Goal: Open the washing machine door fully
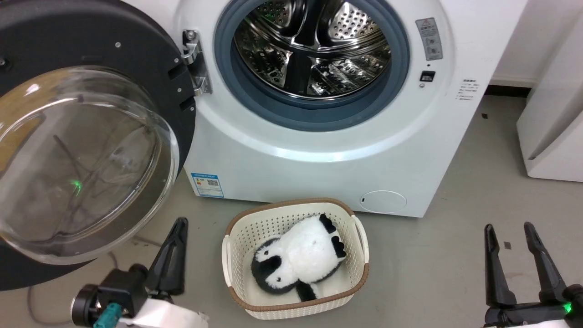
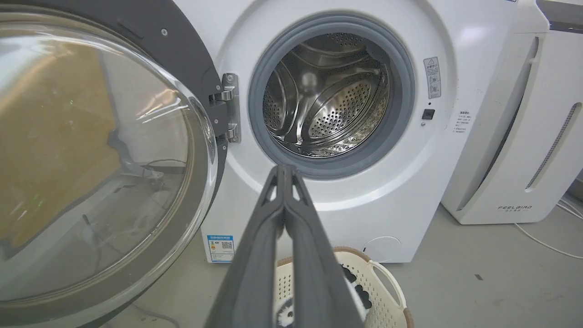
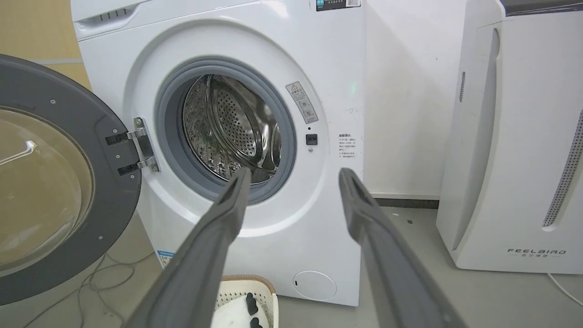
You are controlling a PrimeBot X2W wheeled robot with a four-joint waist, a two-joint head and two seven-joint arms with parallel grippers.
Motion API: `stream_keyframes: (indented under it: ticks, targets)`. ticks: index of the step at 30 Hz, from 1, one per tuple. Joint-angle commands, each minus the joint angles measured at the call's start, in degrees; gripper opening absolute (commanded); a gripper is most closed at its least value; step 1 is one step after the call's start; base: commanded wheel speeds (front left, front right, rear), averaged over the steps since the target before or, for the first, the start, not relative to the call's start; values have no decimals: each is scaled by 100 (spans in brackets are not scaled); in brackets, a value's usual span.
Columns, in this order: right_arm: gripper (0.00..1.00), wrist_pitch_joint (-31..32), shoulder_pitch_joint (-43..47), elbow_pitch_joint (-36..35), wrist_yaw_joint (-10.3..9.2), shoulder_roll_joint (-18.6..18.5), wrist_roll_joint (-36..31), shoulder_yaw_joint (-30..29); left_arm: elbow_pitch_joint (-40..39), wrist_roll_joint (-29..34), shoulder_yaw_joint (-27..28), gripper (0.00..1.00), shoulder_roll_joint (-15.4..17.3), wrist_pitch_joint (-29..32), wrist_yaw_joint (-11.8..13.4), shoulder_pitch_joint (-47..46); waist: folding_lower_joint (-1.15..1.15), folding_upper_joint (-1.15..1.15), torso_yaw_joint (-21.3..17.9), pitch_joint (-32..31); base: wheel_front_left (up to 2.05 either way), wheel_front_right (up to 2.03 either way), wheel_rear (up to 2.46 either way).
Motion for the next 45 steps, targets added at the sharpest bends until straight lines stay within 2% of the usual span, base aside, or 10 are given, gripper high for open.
stream_keyframes:
  ticks: [1,6,16,40,41,45]
  targets:
    - [100,-25,72,17,3,30,25,31,28,55,-17,100,-22,-14,45,114,1,0,-27,-24,0,0,0]
    - [100,-25,129,98,3,31,49,83,164,74,-87,100,-135,-87,138,311,1,0,-78,-83,0,0,0]
    - [100,-25,234,353,3,33,135,174,297,247,-154,100,-159,-197,269,448,1,0,-58,-136,0,0,0]
    - [100,-25,156,481,3,33,162,191,470,301,-223,100,-160,-264,231,338,1,0,-75,-132,0,0,0]
    - [0,0,140,465,0,6,161,189,476,291,-224,0,-162,-238,219,392,1,0,-75,-132,0,0,0]
    - [0,8,135,465,0,6,157,190,479,289,-218,0,-164,-231,217,392,1,0,-80,-131,0,0,0]
